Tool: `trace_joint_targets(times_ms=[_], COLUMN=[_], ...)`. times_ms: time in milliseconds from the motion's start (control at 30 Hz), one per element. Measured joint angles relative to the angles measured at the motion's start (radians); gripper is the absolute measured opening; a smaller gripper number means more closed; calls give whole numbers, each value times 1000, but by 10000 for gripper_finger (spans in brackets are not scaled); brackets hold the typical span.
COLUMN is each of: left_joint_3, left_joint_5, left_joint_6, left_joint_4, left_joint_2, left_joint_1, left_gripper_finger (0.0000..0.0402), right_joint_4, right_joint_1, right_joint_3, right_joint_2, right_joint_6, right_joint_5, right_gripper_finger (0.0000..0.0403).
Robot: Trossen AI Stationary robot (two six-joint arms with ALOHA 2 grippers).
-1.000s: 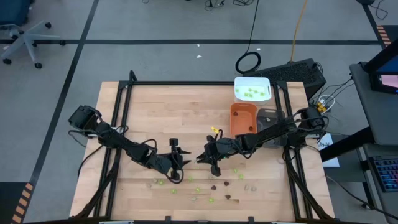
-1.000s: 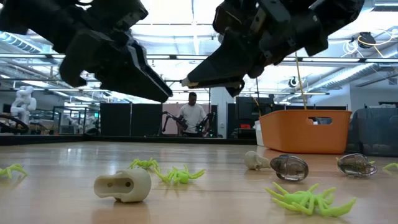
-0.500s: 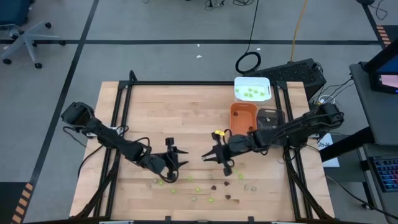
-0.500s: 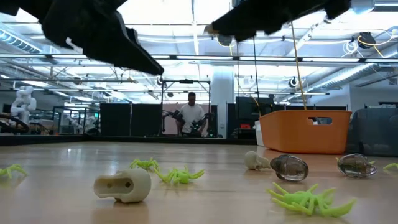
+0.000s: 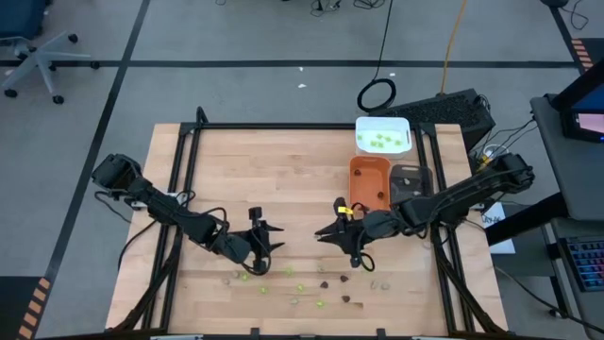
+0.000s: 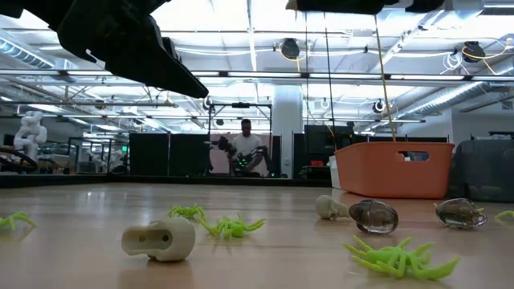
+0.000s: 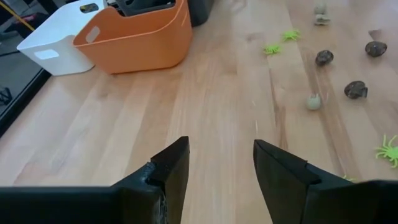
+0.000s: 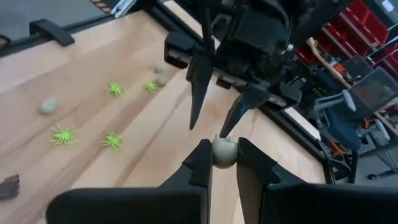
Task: Sort Halloween decoration
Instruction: Put the white skull toy into the black bin
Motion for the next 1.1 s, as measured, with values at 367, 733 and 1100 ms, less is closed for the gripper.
trace_joint_targets(times_ms=[367, 733, 1100], left_joint_3=[0, 0, 0], left_joint_5=[0, 0, 0], left_joint_6=[-23, -25, -22], left_joint_4=[2, 2, 2], left_joint_2=[0, 0, 1], left_joint_1=[0, 0, 0], left_gripper_finger=[178, 178, 178], right_joint_4=[-35, -110, -428], right_joint_1=[8, 8, -6], right_joint_3=[0, 0, 0], right_joint_2=[-6, -60, -264], right_joint_6=[16, 193, 412], right_joint_5=[24, 24, 79], right_gripper_finger=[24, 24, 24])
